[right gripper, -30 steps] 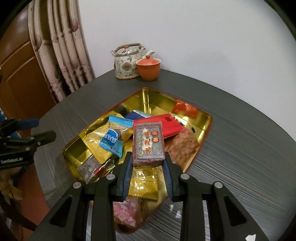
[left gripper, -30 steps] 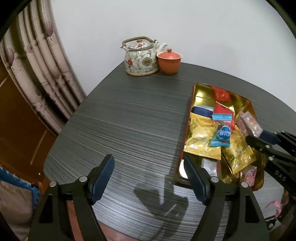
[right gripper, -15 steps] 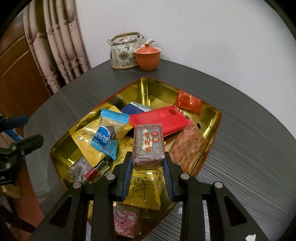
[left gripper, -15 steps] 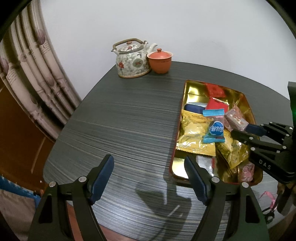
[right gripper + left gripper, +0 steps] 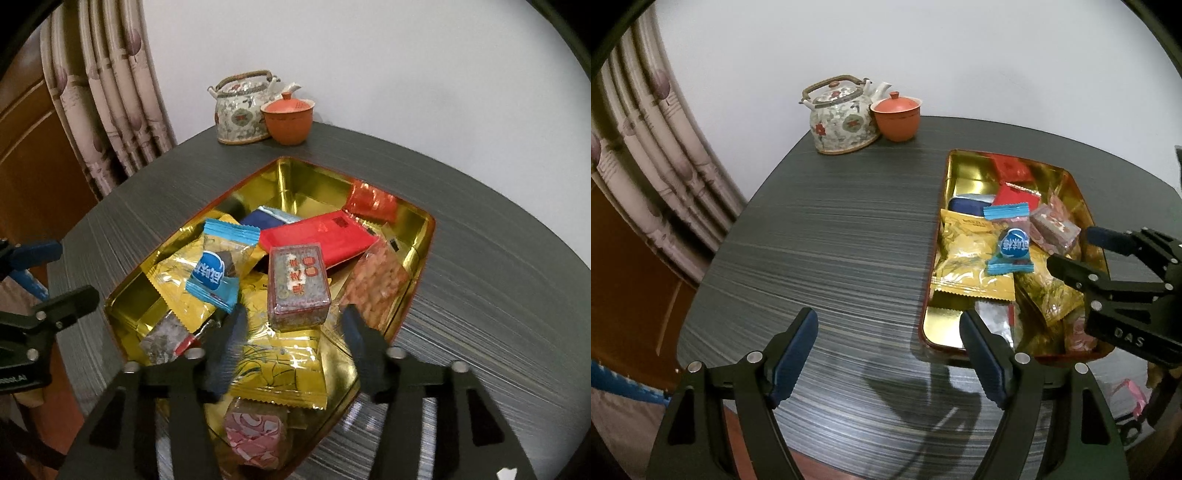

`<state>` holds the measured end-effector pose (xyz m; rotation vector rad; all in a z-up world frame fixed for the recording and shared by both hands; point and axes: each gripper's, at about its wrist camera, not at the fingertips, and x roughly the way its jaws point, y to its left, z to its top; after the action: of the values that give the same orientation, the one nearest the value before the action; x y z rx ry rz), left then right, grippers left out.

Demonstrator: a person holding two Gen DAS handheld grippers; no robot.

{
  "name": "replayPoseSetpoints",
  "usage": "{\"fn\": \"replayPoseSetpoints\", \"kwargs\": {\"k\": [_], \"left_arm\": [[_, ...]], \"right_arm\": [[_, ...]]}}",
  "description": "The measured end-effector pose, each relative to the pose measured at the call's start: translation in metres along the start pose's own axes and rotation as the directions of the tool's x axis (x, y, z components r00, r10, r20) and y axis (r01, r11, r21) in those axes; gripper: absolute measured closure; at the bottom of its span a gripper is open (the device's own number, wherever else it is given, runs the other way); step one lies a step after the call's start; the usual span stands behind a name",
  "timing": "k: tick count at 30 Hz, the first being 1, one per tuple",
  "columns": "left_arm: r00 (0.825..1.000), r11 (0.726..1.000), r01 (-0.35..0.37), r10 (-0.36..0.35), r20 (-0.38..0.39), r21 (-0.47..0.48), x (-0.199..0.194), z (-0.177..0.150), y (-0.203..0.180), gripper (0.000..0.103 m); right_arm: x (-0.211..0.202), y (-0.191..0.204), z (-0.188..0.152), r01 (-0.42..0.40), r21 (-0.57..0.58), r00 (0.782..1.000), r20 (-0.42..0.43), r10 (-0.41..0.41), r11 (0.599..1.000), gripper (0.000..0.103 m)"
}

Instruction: Organize snacks

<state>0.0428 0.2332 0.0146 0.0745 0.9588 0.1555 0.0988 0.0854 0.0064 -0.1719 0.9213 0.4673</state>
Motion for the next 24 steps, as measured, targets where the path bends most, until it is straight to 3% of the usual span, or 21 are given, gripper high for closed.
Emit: {"fn": "replayPoseSetpoints", "kwargs": {"k": [13,24], "left_arm": [[1.000,1.000,-0.011,0.011,-0.004,0.023,0.003,-0.001,-0.005,0.023],[1.000,0.999,-0.014,0.014,-0.002,0.029,0.003,-0.002,-0.007,0.022]], "right_arm": [[-0.038,-0.001,-0.017,0.039,0.082,0.999,0.028,-0.042,0.996,0.005],[-0.042,0.001,-0.042,0.057,0.113,0.998,-0.010,-0.057,0.992,0.001]]}}
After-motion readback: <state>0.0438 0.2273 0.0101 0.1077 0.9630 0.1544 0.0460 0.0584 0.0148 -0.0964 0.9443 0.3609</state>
